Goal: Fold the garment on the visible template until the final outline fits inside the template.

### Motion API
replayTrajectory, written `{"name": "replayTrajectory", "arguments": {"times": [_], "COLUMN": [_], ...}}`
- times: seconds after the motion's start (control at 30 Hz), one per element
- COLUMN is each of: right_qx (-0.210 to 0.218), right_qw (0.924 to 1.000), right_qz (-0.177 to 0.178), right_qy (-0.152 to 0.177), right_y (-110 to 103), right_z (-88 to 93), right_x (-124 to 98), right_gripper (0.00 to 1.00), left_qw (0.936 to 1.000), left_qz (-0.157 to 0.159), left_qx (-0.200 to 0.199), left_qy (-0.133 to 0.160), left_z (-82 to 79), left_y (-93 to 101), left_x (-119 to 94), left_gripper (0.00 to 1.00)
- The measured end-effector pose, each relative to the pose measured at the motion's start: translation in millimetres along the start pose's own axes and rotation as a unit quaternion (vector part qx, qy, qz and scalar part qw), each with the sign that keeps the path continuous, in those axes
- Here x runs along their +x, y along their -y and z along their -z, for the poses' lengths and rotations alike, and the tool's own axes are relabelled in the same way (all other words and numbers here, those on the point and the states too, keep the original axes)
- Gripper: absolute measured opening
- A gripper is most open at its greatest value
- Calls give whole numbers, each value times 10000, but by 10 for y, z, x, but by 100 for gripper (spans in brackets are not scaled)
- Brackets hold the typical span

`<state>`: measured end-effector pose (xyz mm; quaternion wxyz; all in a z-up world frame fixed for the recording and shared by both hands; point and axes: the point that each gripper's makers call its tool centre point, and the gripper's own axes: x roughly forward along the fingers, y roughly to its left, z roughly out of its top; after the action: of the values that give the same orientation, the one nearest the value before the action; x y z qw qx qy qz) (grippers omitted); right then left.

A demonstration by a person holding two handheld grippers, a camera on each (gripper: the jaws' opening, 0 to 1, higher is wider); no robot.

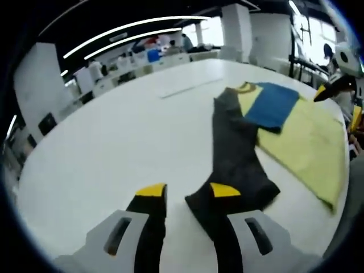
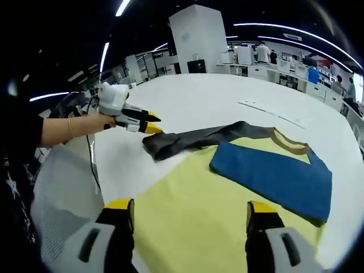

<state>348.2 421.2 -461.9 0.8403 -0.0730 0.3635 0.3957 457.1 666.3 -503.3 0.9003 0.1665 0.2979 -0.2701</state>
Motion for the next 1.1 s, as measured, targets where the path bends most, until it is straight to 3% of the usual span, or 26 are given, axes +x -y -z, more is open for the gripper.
{"name": "replayTrajectory", "arguments": {"times": [0.07,0.17,0.27,0.4,0.7,0.9,1.0,1.1], "right_qx": [-9,-26,-63,-8,115,144,133,102], "right_qw": [10000,10000,9999,9998,9996,9992,9991,9990], "right_qz": [59,74,109,167,224,324,362,411], "right_qy": [27,53,35,57,156,160,160,163], "right_y": [72,140,212,302,415,496,527,551], "right_z": [9,13,28,55,124,181,209,233], "right_x": [-83,-186,-272,-376,-550,-668,-718,-762], "right_gripper": [84,84,86,86,85,87,88,89], "left_qw": [9998,9988,9972,9943,9883,9858,9834,9790], "left_qz": [176,333,666,943,1136,1294,1482,1597], "left_qx": [-64,355,322,455,797,733,518,902], "left_qy": [22,16,54,-202,-633,-775,-905,-891], "left_z": [-16,-28,-63,-13,68,59,78,68], "left_y": [46,95,190,241,251,277,335,374], "left_x": [36,81,111,171,286,310,294,290], "left_gripper": [22,26,27,26,25,22,18,15]}}
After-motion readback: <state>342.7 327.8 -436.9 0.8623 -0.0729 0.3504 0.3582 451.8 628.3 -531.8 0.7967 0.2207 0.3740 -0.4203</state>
